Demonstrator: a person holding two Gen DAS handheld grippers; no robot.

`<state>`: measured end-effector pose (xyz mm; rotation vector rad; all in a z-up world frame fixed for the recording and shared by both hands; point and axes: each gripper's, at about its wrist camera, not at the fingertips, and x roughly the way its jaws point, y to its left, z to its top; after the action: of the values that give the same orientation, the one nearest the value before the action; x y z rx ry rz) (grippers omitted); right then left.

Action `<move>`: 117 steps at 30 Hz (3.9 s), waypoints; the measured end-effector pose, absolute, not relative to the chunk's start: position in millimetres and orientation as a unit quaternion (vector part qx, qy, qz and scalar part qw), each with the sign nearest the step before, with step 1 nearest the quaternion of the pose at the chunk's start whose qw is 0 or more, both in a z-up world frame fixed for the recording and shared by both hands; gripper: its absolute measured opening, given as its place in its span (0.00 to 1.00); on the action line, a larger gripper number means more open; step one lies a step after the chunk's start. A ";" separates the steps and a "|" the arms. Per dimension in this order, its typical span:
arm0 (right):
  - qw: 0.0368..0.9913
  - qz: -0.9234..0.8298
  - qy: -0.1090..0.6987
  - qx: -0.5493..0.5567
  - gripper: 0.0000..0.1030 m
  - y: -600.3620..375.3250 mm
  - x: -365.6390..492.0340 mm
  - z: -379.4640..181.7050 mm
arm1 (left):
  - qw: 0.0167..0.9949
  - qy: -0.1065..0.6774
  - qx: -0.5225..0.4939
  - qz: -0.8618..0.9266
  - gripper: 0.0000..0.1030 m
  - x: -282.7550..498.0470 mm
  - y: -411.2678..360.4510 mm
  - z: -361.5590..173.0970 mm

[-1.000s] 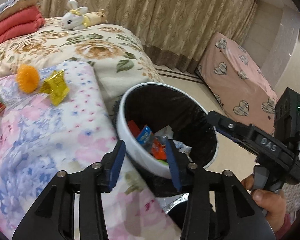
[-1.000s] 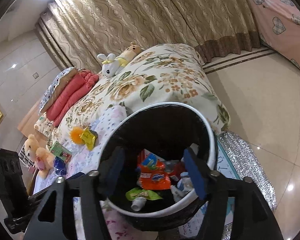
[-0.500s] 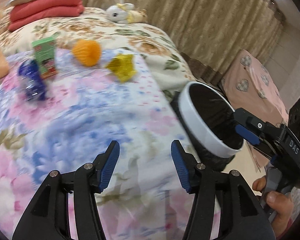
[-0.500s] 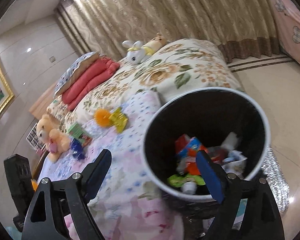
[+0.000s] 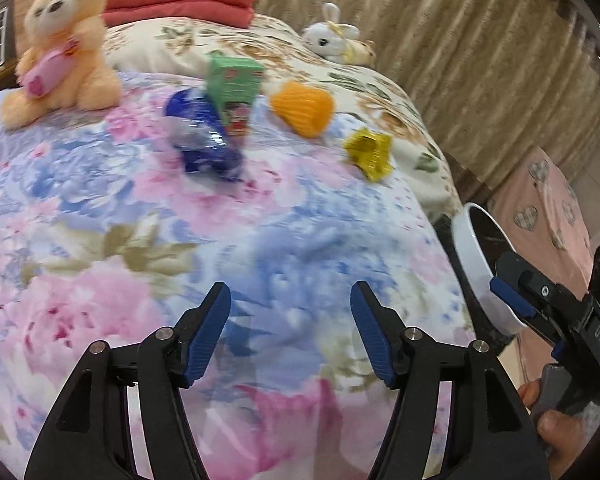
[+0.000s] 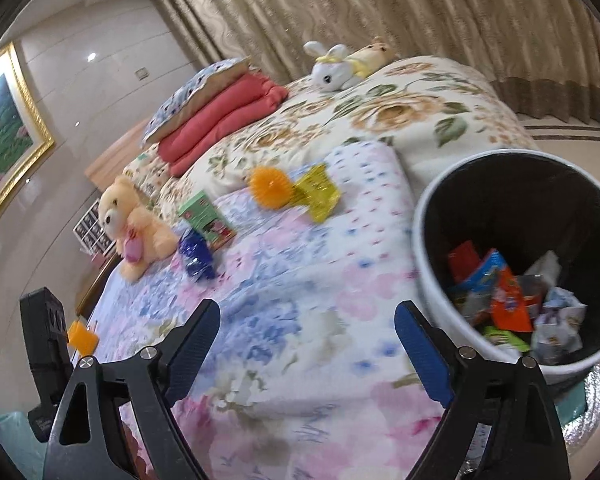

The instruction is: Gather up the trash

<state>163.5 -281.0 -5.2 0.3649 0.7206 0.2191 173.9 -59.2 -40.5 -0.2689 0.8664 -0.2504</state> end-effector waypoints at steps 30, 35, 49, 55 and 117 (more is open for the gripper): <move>0.904 0.095 0.385 0.159 0.88 -245.4 290.5 -29.5 | 0.894 0.422 -0.140 -0.046 0.67 265.6 -28.6 -42.7; 0.905 0.087 0.387 0.154 0.88 -246.9 309.6 -33.6 | 0.893 0.426 -0.139 -0.039 0.68 279.2 -29.6 -46.2; 0.899 0.069 0.398 0.167 0.88 -259.2 338.2 -46.6 | 0.892 0.428 -0.141 -0.026 0.67 302.8 -28.6 -56.6; 0.902 0.053 0.395 0.165 0.74 -261.5 338.0 -46.5 | 0.892 0.429 -0.131 -0.047 0.39 300.8 -33.9 -59.2; 0.915 0.063 0.321 0.236 0.32 -320.4 128.3 -5.5 | 0.887 0.413 -0.041 -0.204 0.25 152.3 -148.4 -19.5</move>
<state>128.3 -320.4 -5.5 0.4866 0.6607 0.1299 152.3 -148.4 -19.5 -0.0857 0.8580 -0.4243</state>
